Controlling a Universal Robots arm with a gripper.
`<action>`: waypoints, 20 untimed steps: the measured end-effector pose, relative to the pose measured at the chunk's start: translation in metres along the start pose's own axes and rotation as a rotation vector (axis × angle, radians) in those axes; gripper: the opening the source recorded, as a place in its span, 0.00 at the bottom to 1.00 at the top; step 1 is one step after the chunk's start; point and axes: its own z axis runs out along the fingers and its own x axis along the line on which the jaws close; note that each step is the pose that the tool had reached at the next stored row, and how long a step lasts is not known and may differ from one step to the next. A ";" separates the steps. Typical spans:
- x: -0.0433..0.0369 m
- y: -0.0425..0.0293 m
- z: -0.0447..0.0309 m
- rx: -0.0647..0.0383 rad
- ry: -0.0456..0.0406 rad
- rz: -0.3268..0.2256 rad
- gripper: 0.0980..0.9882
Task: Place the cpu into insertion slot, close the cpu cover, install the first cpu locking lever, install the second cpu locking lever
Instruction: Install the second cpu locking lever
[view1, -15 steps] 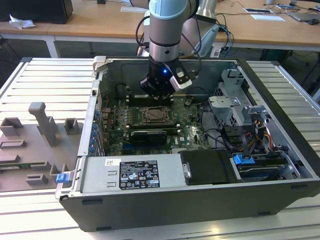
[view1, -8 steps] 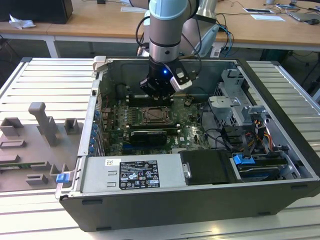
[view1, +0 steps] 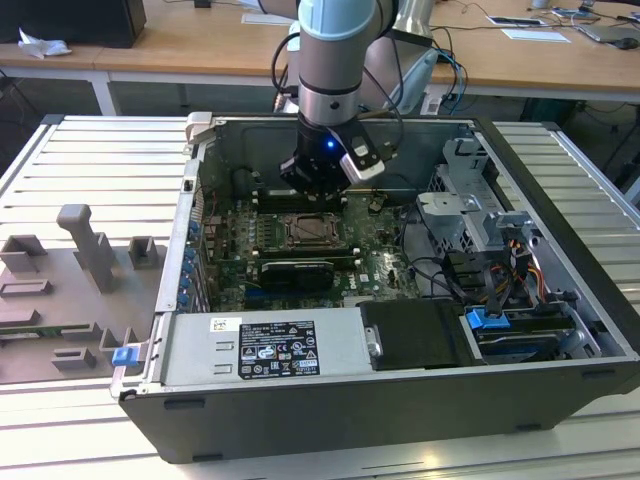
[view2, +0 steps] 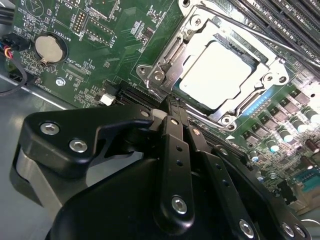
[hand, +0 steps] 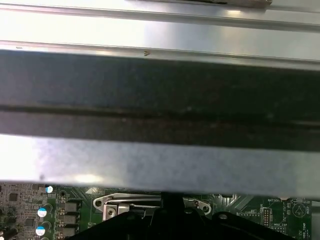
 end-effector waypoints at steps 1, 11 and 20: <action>0.0000 -0.0006 -0.0001 0.000 0.0001 0.000 0.01; 0.0002 -0.0039 -0.0004 0.000 0.0001 0.000 0.01; -0.0001 -0.0036 -0.0146 0.000 0.0000 0.000 0.01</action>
